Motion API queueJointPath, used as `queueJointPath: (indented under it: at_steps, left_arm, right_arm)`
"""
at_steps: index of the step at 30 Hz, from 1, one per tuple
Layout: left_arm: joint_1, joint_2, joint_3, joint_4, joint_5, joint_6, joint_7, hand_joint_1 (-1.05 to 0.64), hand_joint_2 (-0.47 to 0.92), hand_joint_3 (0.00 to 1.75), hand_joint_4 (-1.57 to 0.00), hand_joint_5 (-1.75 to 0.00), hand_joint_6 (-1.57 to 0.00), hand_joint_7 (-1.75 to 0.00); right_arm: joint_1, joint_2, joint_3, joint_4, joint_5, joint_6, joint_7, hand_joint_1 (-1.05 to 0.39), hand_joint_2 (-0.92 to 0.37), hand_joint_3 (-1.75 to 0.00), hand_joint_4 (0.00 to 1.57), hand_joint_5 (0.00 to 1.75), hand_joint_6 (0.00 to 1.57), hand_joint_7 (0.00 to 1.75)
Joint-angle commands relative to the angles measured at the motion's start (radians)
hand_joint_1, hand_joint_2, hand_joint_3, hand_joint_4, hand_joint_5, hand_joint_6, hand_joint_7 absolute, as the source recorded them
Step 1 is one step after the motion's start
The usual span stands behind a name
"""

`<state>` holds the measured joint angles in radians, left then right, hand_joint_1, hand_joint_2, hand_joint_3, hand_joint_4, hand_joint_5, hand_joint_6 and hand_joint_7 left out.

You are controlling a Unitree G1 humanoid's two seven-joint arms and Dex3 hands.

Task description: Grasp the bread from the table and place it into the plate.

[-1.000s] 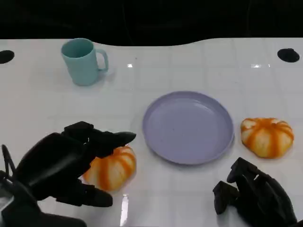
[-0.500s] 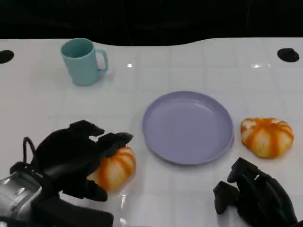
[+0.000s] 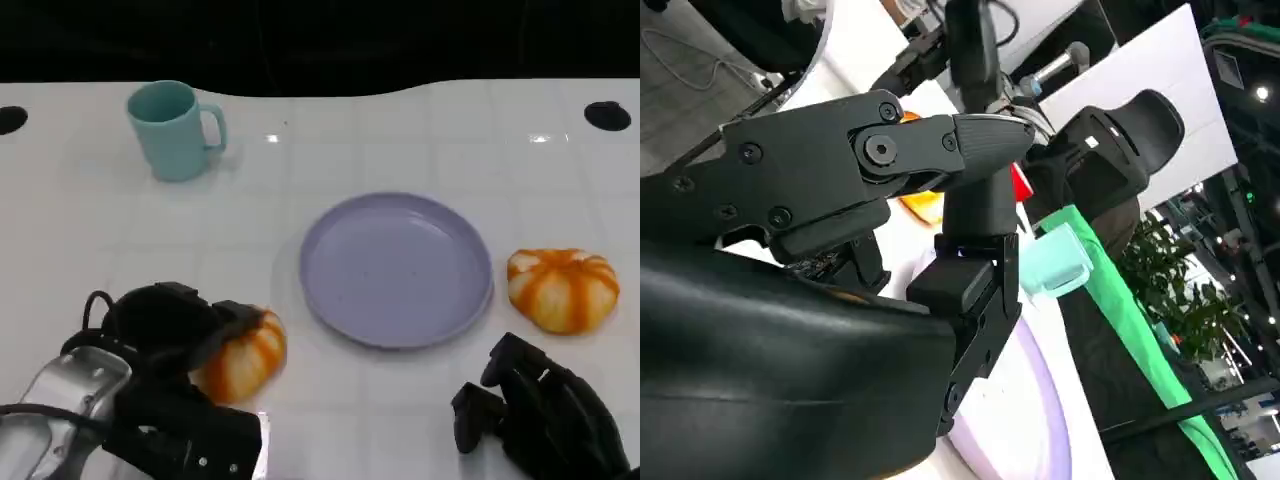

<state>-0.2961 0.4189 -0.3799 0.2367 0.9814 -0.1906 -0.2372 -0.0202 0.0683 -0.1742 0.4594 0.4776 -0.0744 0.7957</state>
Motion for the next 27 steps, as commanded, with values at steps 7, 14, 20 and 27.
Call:
queueJointPath:
  at_steps: [7, 14, 20, 27]
  left_arm:
    - [-0.076, -0.012, -0.072, 0.307, -0.057, -0.125, 0.307, -0.35, 0.90, 0.36, -0.79, -0.89, -0.95, -0.08]
    - [-0.127, -0.025, -0.122, 0.498, -0.043, -0.214, 0.643, -0.33, 0.56, 1.07, -0.84, -1.73, -0.81, -1.46]
    - [-0.150, -0.026, -0.143, 0.545, -0.042, -0.249, 0.814, -0.31, 0.47, 1.27, -0.84, -1.75, -0.70, -1.68]
    - [-0.148, -0.036, -0.096, 0.487, -0.087, -0.188, 0.839, -0.29, 0.50, 1.29, -0.83, -1.75, -0.70, -1.68]
  right_arm:
    - [0.017, -0.013, -0.001, -0.025, 0.008, 0.019, -0.014, -0.55, -0.92, -0.24, 0.77, 1.67, 0.68, 1.42]
    - [0.022, -0.013, -0.003, -0.038, 0.007, 0.029, -0.018, -0.55, -0.92, -0.23, 0.77, 1.67, 0.68, 1.42]
    - [0.017, -0.014, -0.006, -0.029, 0.012, 0.031, -0.008, -0.55, -0.92, -0.24, 0.77, 1.68, 0.68, 1.42]
    - [0.008, -0.012, -0.006, -0.018, 0.005, 0.024, -0.014, -0.56, -0.92, -0.23, 0.78, 1.68, 0.69, 1.42]
